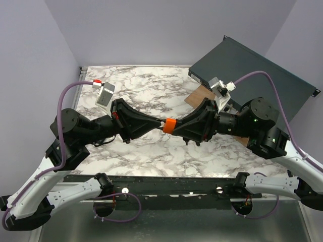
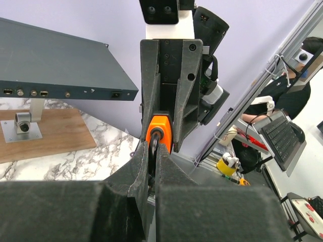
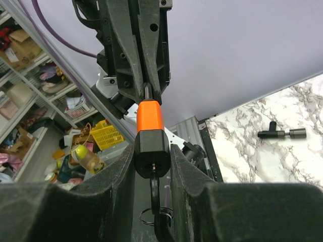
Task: Lock with the key
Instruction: Lock the lock.
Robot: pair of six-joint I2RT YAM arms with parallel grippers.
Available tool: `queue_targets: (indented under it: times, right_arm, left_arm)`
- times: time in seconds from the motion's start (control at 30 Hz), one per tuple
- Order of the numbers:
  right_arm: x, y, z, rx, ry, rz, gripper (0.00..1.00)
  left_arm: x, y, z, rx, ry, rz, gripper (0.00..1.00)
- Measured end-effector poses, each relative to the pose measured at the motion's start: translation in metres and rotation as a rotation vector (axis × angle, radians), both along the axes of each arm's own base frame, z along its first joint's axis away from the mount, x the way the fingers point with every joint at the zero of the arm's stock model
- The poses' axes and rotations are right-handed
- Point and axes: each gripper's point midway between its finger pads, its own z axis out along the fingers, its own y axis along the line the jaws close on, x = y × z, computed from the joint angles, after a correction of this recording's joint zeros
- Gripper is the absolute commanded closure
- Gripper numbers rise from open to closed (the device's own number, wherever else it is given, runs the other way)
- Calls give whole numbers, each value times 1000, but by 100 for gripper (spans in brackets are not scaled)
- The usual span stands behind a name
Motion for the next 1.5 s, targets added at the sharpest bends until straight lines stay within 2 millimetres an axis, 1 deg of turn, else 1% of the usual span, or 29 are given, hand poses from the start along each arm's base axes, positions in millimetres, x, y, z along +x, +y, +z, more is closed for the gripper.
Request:
queue_targets:
  times: [0.73, 0.83, 0.97, 1.13, 1.17, 1.27, 1.3, 1.37, 1.4, 1.5]
  right_arm:
    - [2, 3, 8, 3, -13, -1, 99]
    - [3, 4, 8, 0, -15, -4, 99]
    - [11, 7, 1, -23, -6, -35, 98]
    - [21, 13, -8, -48, 0, -72, 80]
    - [22, 13, -8, -51, -1, -74, 74]
    - [21, 14, -7, -47, -13, -67, 59]
    - [20, 14, -6, -43, -21, -63, 56]
    - [20, 15, -2, -30, -44, -60, 47]
    - [21, 17, -2, -26, -52, -56, 43]
    - [18, 18, -1, -20, -76, -37, 36]
  left_arm:
    - [0, -2, 7, -43, -11, 18, 100]
    - [2, -1, 6, -42, -6, 36, 100]
    - [14, 4, -1, -5, 9, 115, 100]
    - [28, 11, -12, 47, 14, 213, 100]
    - [28, 12, -13, 52, 13, 219, 100]
    - [27, 15, -11, 63, 4, 225, 100]
    - [26, 16, -9, 61, 1, 223, 100]
    - [19, 16, -3, 51, -6, 200, 100]
    - [17, 16, -4, 57, -3, 191, 100]
    - [15, 15, -12, 83, 16, 178, 100]
